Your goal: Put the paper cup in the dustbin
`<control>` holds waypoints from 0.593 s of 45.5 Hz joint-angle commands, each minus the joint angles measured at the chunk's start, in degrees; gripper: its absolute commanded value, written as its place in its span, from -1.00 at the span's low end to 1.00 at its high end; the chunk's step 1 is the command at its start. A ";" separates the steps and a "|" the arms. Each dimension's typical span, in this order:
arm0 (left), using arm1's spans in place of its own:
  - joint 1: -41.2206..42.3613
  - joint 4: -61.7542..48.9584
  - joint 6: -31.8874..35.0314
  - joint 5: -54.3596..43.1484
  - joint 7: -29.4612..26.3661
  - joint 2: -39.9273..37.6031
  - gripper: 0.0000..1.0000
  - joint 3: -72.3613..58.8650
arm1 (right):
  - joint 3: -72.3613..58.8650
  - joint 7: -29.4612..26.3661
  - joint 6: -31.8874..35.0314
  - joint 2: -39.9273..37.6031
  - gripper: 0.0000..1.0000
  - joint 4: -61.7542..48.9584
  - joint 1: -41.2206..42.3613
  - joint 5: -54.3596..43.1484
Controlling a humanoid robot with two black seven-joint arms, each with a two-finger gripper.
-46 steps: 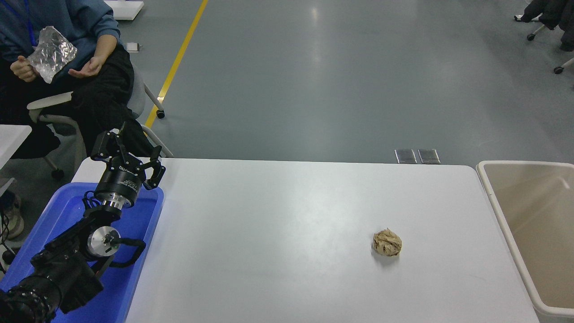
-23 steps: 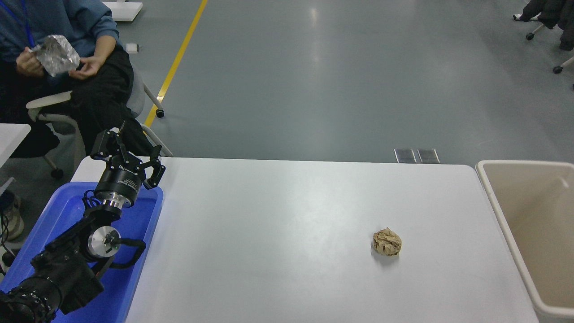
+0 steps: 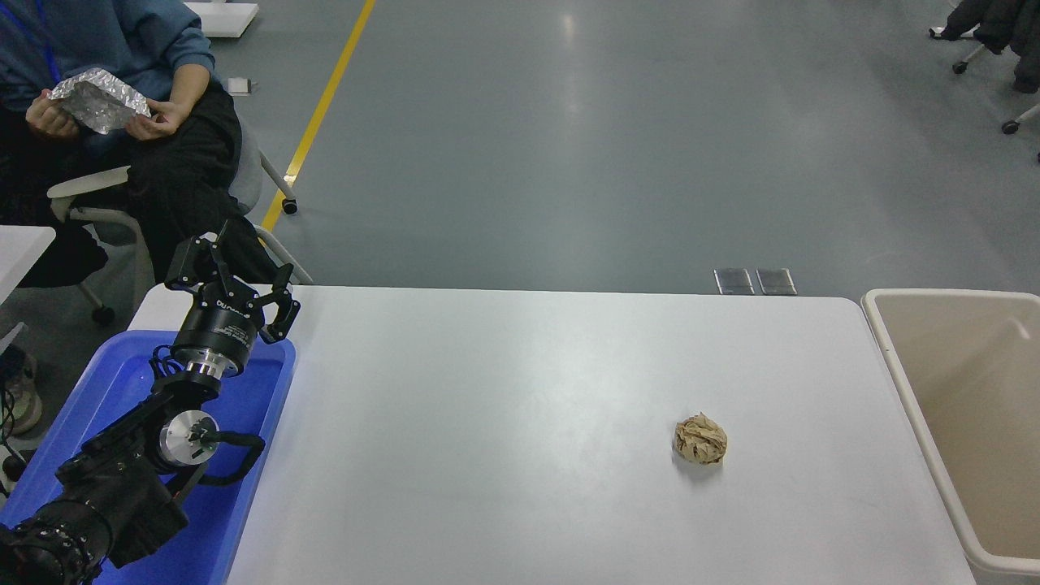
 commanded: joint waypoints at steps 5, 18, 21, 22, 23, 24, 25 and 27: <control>0.00 0.01 0.00 0.00 -0.05 0.00 1.00 0.00 | 4.64 1.55 1.35 4.03 -1.00 -1.10 -0.86 -0.09; 0.00 -0.07 0.00 0.00 -0.05 0.00 1.00 0.00 | 4.46 2.70 1.00 5.17 -0.97 -1.19 -0.86 -0.09; 0.00 -0.07 0.00 0.00 0.04 0.00 1.00 0.00 | 4.20 2.70 0.91 5.17 -0.84 -1.27 -0.86 -0.18; 0.00 -0.07 0.00 0.00 -0.05 0.00 1.00 0.00 | 4.11 2.70 0.91 5.17 -0.72 -1.27 -0.86 -0.18; 0.00 -0.07 0.00 0.00 -0.05 0.00 1.00 0.00 | 4.11 2.70 0.74 5.17 -0.55 -1.27 -0.86 -0.27; 0.00 -0.07 0.00 0.00 0.04 0.00 1.00 0.00 | 4.11 2.70 0.65 5.17 -0.33 -1.27 -0.86 -0.35; 0.00 -0.07 0.00 0.00 -0.05 0.00 1.00 0.00 | 4.03 2.70 0.56 5.17 -0.13 -1.27 -0.86 -0.44; 0.00 -0.07 0.00 0.00 -0.05 0.00 1.00 0.00 | 4.02 2.70 0.30 5.17 0.46 -1.36 -0.86 -0.88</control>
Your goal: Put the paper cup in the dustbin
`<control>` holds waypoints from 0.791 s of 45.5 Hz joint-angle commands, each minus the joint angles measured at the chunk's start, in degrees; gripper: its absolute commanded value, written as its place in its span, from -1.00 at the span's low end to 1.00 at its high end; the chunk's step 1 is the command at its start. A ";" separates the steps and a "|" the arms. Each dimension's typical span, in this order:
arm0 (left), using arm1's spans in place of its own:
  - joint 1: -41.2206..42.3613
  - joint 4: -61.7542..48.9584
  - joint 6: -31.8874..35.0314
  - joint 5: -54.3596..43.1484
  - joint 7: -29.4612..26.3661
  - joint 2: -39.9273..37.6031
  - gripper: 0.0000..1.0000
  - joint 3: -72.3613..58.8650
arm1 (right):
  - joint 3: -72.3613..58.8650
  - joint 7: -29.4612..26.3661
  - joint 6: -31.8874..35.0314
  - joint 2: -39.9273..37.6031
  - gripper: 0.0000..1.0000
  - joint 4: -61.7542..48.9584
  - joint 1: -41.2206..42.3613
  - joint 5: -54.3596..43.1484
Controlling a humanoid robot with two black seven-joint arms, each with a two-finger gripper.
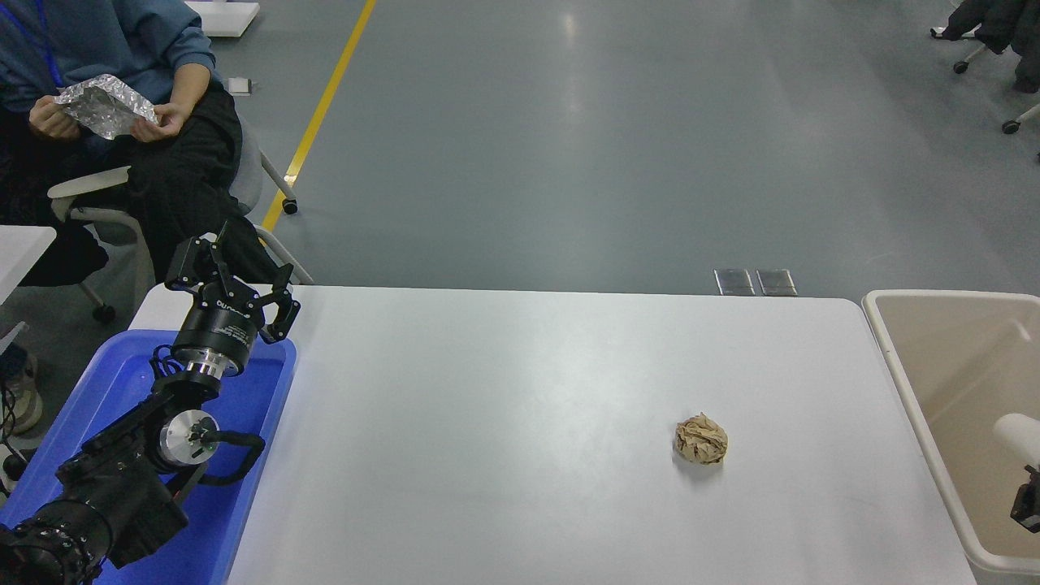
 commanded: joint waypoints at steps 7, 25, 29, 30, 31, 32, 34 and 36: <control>0.00 -0.02 0.00 0.00 -0.05 0.08 1.00 0.00 | 0.00 0.39 -0.66 0.17 0.97 -0.86 -0.05 -2.81; 0.00 -0.02 0.00 0.00 0.03 0.00 1.00 0.00 | 0.79 0.57 16.91 -4.66 0.98 -0.86 7.41 -3.25; 0.00 -0.02 0.00 0.00 0.03 0.00 1.00 0.00 | 0.88 0.65 25.25 -6.42 0.98 -0.86 10.23 -3.25; 0.00 0.07 0.00 0.00 0.03 0.00 1.00 0.00 | 0.88 0.65 27.10 -6.68 0.98 -0.86 10.84 -3.25; 0.00 -0.02 0.00 0.00 0.03 0.00 1.00 0.00 | 0.97 0.65 29.03 -6.77 0.98 -0.86 11.46 -3.17; 0.00 0.07 0.00 0.00 0.03 0.00 1.00 0.00 | 0.97 0.65 30.53 -6.86 0.98 -0.86 12.07 -3.08; 0.00 0.07 0.00 0.00 0.03 0.00 1.00 0.00 | 0.97 0.65 33.43 -7.04 0.98 -0.86 13.56 -2.99; 0.00 0.07 0.00 0.00 0.03 0.00 1.00 0.00 | 1.14 0.65 35.98 -7.13 0.98 -0.78 14.97 -2.90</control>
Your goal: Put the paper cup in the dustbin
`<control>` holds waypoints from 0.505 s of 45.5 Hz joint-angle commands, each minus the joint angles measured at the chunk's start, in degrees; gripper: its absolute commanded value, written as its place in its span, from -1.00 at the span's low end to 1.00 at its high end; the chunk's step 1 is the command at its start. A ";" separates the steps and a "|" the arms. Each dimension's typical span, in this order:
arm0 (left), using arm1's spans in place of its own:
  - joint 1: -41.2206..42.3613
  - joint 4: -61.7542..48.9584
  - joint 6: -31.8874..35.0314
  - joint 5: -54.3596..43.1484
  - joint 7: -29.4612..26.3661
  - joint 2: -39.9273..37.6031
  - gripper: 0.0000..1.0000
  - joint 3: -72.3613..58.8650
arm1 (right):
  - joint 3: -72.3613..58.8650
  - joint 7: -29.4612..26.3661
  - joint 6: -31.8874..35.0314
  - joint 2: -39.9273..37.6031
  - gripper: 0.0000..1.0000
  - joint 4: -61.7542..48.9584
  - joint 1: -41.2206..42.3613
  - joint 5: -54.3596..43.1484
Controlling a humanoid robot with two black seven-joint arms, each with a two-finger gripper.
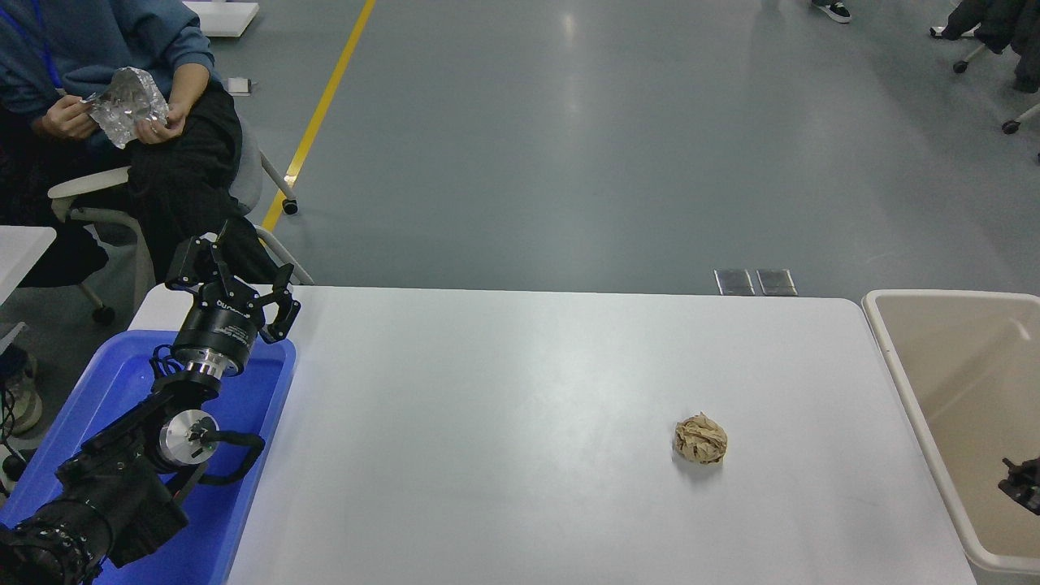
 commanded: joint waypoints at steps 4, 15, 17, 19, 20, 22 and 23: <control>0.00 0.08 0.00 0.00 -0.05 0.00 1.00 0.00 | 1.78 0.35 20.01 -2.07 0.98 0.72 9.16 0.39; 0.00 0.08 0.00 0.00 -0.06 0.00 1.00 0.00 | 4.25 2.37 21.25 -1.62 0.98 11.96 13.21 0.30; 0.00 0.08 0.00 0.00 -0.06 0.00 1.00 0.00 | 4.25 2.72 20.82 -1.54 0.98 14.25 13.56 0.21; 0.00 0.08 0.00 0.00 -0.06 0.00 1.00 0.00 | 4.25 3.08 20.11 -1.10 0.98 16.10 13.91 -0.05; 0.00 0.08 0.00 0.00 -0.06 0.00 1.00 0.00 | 4.25 3.34 19.68 -0.75 0.98 16.80 13.91 -0.05; 0.00 0.08 0.00 0.00 -0.06 0.00 1.00 0.00 | 4.25 3.87 19.15 0.13 0.98 17.60 14.00 -0.14; 0.00 0.08 0.00 0.00 -0.06 0.00 1.00 0.00 | 4.25 3.96 18.88 0.65 0.98 17.86 14.00 -0.23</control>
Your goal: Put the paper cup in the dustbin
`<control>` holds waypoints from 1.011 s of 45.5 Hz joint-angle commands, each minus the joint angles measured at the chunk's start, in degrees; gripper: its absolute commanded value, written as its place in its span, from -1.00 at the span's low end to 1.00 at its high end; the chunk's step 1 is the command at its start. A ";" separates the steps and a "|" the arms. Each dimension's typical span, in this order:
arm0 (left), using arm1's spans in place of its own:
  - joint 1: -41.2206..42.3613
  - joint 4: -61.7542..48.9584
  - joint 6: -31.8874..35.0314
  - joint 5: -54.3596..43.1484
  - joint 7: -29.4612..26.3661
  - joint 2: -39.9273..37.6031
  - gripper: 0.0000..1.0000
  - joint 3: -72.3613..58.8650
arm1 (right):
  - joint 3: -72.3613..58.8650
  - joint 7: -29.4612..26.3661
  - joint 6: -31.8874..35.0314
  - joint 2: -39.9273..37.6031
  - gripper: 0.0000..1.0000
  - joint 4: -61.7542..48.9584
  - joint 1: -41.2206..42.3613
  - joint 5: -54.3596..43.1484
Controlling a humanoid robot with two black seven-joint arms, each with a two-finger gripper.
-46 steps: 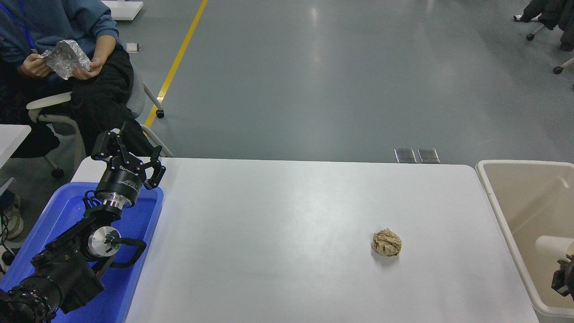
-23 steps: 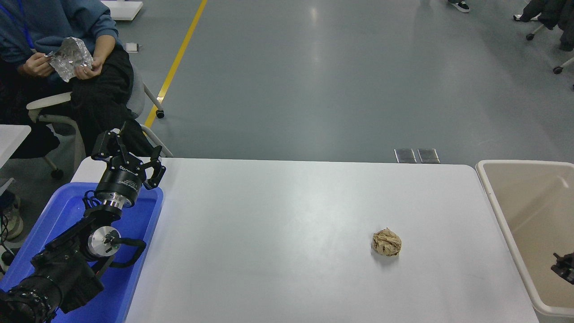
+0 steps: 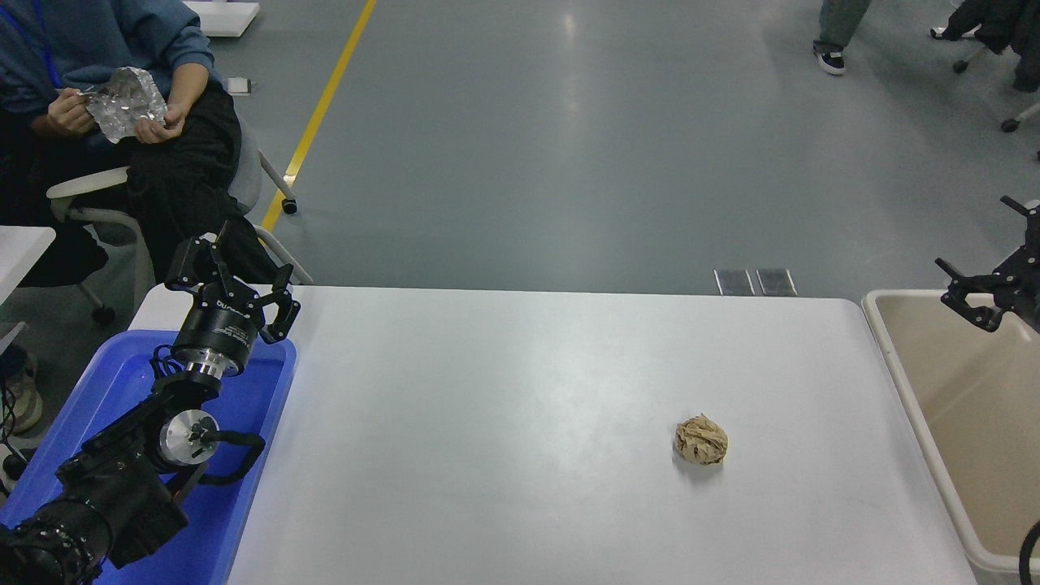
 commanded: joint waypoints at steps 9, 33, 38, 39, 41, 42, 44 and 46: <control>0.00 0.00 0.00 0.00 -0.05 0.00 1.00 0.00 | 0.68 1.85 -1.65 8.26 0.98 8.12 2.89 -2.14; 0.00 0.00 0.00 0.00 -0.05 -0.09 1.00 0.00 | -0.11 4.48 -9.03 20.22 0.98 7.33 2.62 -8.21; 0.00 0.00 0.00 0.00 -0.05 -0.09 1.00 0.00 | 0.24 4.57 -9.30 21.80 0.98 7.16 2.10 -8.30; 0.00 0.00 0.00 0.00 -0.05 -0.09 1.00 0.00 | 0.59 4.48 -9.38 22.24 0.98 7.15 2.01 -8.30; 0.00 0.00 0.00 0.00 -0.05 -0.09 1.00 0.00 | 0.68 4.57 -9.38 23.12 0.98 6.89 1.83 -8.21; 0.00 0.00 0.00 0.00 -0.05 -0.09 1.00 0.00 | 0.77 4.57 -9.38 23.47 0.98 6.63 1.75 -8.21; 0.00 0.00 0.00 0.00 -0.05 -0.09 1.00 0.00 | 0.85 4.57 -9.38 24.52 0.98 6.01 1.39 -8.03; 0.00 0.00 0.00 0.00 -0.05 -0.09 1.00 0.00 | 1.20 4.66 -9.38 25.58 0.98 5.57 1.13 -7.77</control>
